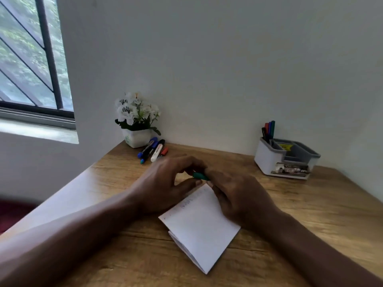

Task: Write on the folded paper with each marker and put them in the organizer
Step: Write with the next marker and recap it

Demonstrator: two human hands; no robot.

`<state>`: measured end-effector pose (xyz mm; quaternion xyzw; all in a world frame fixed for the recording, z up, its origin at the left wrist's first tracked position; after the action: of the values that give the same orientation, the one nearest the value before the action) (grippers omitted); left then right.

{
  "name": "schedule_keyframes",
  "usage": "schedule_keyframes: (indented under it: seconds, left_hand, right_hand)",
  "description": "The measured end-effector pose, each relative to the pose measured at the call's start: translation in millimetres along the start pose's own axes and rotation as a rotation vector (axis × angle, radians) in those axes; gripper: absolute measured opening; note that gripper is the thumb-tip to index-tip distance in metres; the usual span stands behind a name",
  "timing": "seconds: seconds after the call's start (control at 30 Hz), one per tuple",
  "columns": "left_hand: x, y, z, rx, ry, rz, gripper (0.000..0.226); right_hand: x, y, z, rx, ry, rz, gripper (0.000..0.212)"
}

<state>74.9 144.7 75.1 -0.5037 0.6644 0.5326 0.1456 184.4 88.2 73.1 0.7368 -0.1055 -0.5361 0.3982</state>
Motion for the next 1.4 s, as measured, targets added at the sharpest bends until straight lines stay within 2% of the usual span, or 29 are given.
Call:
schedule_keyframes:
  seconds: [0.13,0.3,0.5,0.7,0.8,0.87,0.97,1.1,1.4]
  left_hand:
    - [-1.0,4.7,-3.8,0.011,-0.032,-0.062,0.028]
    - [0.4,6.3,-3.0,0.013,-0.050,-0.083,0.030]
    - [0.8,10.4,-6.2,0.021,-0.056,-0.082,0.032]
    - [-2.0,11.2,-8.9,0.014,-0.082,-0.116,0.020]
    - [-3.4,20.4,11.5,0.011,0.022,-0.202,0.019]
    - [-3.6,26.1,30.2,-0.040,0.113,-0.241,0.020]
    - [-0.4,21.0,48.9,-0.149,0.214,-0.189,0.017]
    - [3.1,5.5,55.2,-0.199,0.262,-0.063,0.017]
    - [5.8,-6.4,61.0,-0.263,0.325,0.080,0.026]
  right_hand:
    - [-1.4,4.6,3.0,-0.043,-0.017,-0.078,0.041]
    - [0.2,8.6,4.3,-0.045,-0.040,-0.120,0.039]
    - [2.2,9.5,-5.8,-0.094,-0.152,-0.149,0.038]
    - [6.2,-2.8,-24.0,-0.085,-0.295,-0.061,0.050]
    - [11.0,-4.7,-32.2,0.011,-0.348,-0.044,0.061]
    - [18.7,-11.8,-42.3,0.100,-0.411,0.040,0.060]
    - [29.7,-24.4,-52.8,0.097,-0.493,0.190,0.061]
    - [29.6,-22.5,-50.8,0.102,-0.494,0.239,0.058]
    - [28.7,-15.6,-39.8,0.078,-0.500,0.295,0.040]
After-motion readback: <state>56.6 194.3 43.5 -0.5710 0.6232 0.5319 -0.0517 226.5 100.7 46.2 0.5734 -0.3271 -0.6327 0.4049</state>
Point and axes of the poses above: each hand's wrist, its own x-axis away from the middle knuckle, its own y-axis out of the back of the hand, z = x × y, the point moved 10 cm from there along -x, towards the middle knuckle, and after that the axes turned 11 degrees about -z, right-handed, at the moved point
